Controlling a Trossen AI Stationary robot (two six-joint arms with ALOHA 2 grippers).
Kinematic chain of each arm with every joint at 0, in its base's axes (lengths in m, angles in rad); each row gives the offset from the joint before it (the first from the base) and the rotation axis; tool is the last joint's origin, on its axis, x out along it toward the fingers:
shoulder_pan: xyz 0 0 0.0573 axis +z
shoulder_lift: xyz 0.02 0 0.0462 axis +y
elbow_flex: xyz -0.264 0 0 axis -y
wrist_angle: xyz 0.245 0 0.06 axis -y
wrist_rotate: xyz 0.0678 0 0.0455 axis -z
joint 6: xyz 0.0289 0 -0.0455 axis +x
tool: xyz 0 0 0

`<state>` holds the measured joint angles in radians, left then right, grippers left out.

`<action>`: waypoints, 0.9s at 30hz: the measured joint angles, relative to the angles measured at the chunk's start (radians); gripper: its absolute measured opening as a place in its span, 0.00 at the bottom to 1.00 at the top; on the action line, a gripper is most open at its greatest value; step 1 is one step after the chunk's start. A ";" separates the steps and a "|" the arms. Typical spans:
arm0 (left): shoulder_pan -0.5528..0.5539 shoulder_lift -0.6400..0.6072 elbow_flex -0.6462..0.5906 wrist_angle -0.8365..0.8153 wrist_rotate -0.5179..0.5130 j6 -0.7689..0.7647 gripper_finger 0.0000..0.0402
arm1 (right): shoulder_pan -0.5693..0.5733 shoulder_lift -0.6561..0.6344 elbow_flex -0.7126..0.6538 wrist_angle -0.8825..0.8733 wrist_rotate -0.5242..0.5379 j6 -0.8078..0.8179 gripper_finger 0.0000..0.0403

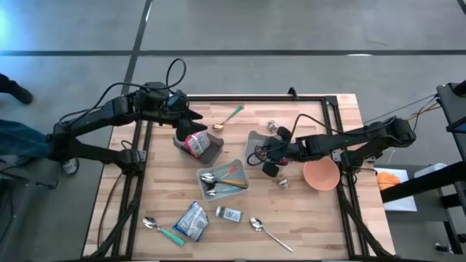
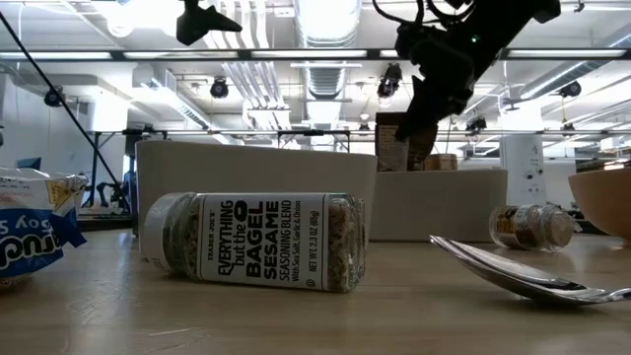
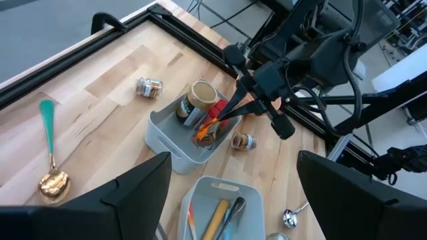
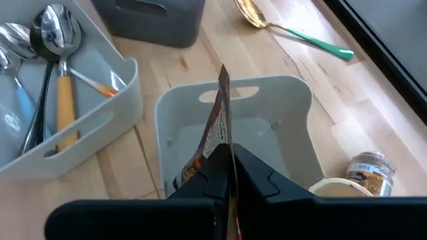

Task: Pick & Place Food Item
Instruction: Put the orange seasoning pack into the top gray bin

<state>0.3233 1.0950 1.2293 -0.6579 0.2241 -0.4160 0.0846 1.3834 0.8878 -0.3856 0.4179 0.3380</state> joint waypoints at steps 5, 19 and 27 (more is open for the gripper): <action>0.000 0.000 -0.001 0.002 0.000 0.000 0.82 | 0.005 0.008 -0.023 0.000 0.002 0.012 0.02; 0.000 0.001 -0.006 0.001 0.000 0.000 0.82 | 0.012 0.061 -0.032 0.004 0.004 0.021 0.02; 0.000 0.001 -0.006 0.001 0.000 0.000 0.82 | 0.016 0.067 -0.032 0.003 -0.004 0.029 0.02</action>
<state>0.3233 1.0958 1.2228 -0.6567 0.2244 -0.4164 0.1009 1.4502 0.8562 -0.3828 0.4142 0.3667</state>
